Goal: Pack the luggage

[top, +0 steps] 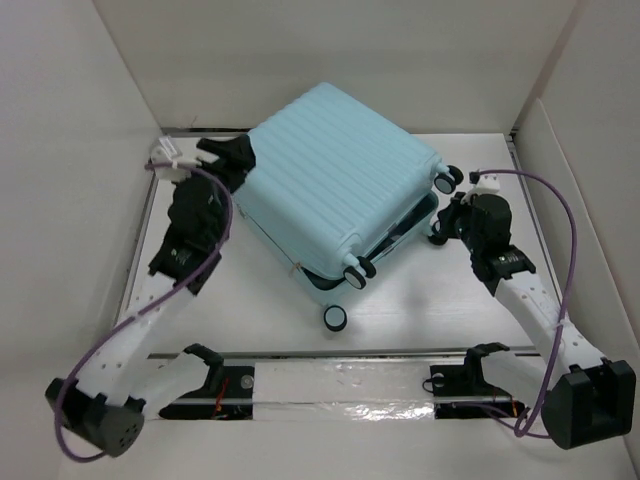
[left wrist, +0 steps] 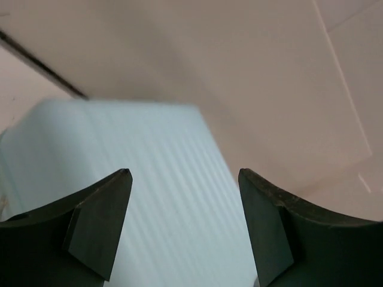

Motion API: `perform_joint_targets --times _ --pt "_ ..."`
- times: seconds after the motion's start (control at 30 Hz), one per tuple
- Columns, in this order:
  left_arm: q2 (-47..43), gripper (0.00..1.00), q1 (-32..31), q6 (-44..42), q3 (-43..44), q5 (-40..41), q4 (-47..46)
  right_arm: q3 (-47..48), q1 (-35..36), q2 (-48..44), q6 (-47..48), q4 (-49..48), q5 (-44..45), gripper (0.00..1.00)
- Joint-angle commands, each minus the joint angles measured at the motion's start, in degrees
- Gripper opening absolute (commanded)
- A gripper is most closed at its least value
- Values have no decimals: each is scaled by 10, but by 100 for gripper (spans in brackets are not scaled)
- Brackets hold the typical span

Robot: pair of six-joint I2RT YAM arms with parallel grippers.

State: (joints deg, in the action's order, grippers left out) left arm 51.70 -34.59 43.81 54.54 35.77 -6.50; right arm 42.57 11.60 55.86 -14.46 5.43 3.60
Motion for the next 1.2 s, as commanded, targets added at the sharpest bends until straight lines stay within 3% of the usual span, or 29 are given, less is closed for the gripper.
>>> perform_joint_targets --times 0.0,0.03,0.2,0.33,0.4,0.47,0.67,0.87,1.0,1.1,1.17 --pt "160 69 144 3 72 -255 -68 -16 -4 26 -14 -22 -21 0" --pt "192 69 166 13 85 -324 -70 -23 -4 33 -16 -31 -23 0" --pt "304 68 266 4 145 -317 -67 -65 25 44 -37 -66 -17 0" --pt "416 69 359 -25 246 -423 -19 -83 40 63 -50 -92 6 0" --pt "501 68 380 -59 330 -453 44 -84 45 87 -50 -103 13 0" --pt "539 68 397 -69 358 -479 62 -75 45 108 -49 -111 17 0" --pt "606 68 398 -34 338 -544 11 -21 45 188 -44 -143 19 0" --pt "599 67 357 7 248 -568 -76 44 56 270 -36 -172 -11 0" --pt "506 66 334 88 41 -581 -248 129 67 343 -23 -169 -32 0" --pt "394 66 290 93 -105 -549 -308 231 74 408 -4 -146 -65 0" --pt "331 66 244 79 -166 -484 -309 299 81 447 7 -98 -87 0"
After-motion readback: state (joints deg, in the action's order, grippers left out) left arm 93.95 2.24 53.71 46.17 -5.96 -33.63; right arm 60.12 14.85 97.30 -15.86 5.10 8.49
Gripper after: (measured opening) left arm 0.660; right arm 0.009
